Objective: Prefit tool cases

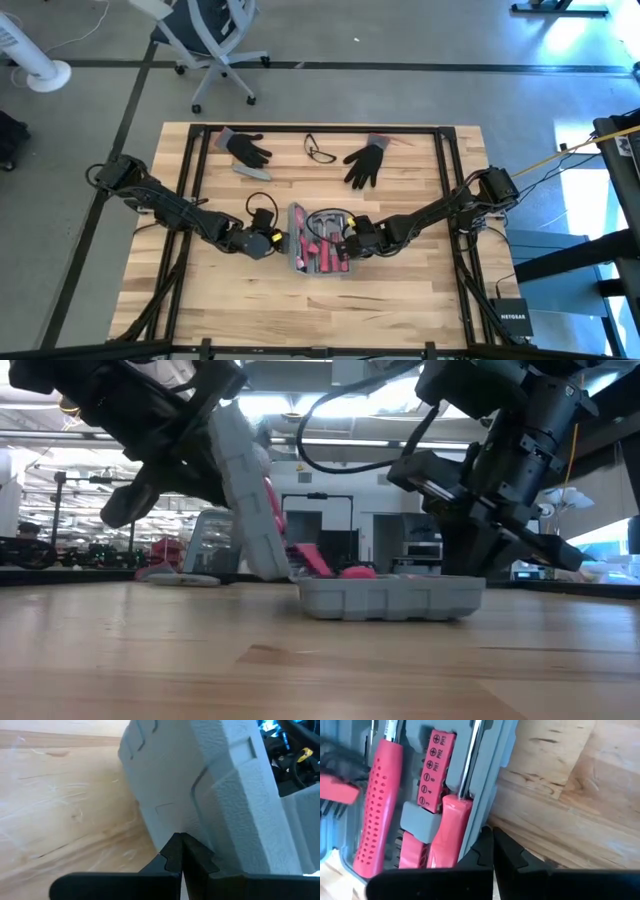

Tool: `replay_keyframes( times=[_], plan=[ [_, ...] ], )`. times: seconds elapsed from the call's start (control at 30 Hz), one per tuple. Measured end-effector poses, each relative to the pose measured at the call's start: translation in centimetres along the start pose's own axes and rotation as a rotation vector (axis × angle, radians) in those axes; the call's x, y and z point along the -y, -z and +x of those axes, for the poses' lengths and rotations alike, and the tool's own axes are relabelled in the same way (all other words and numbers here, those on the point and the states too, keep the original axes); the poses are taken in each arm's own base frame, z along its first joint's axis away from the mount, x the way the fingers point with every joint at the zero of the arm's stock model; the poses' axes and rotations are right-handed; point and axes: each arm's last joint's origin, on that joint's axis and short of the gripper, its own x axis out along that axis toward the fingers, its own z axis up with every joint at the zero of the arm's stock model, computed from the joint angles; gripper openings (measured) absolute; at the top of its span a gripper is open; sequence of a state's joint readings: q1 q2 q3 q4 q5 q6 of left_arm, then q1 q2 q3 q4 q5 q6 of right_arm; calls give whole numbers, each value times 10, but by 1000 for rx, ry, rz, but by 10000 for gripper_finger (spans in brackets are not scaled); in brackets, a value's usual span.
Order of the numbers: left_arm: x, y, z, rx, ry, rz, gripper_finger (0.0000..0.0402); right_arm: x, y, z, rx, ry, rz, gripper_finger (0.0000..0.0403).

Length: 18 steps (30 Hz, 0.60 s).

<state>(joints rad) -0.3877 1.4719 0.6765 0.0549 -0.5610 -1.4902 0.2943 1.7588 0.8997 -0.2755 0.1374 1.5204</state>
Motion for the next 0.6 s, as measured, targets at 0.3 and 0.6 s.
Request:
replay_keyframes(
  times=[0.3,0.6],
  plan=[
    [5,-8,4,25,45,-13,0,-7,2,14,-8,-76,16,0],
    [6,-13,7,41,58,-16,0,-11,2,19,2,-117,41,0]
  ],
)
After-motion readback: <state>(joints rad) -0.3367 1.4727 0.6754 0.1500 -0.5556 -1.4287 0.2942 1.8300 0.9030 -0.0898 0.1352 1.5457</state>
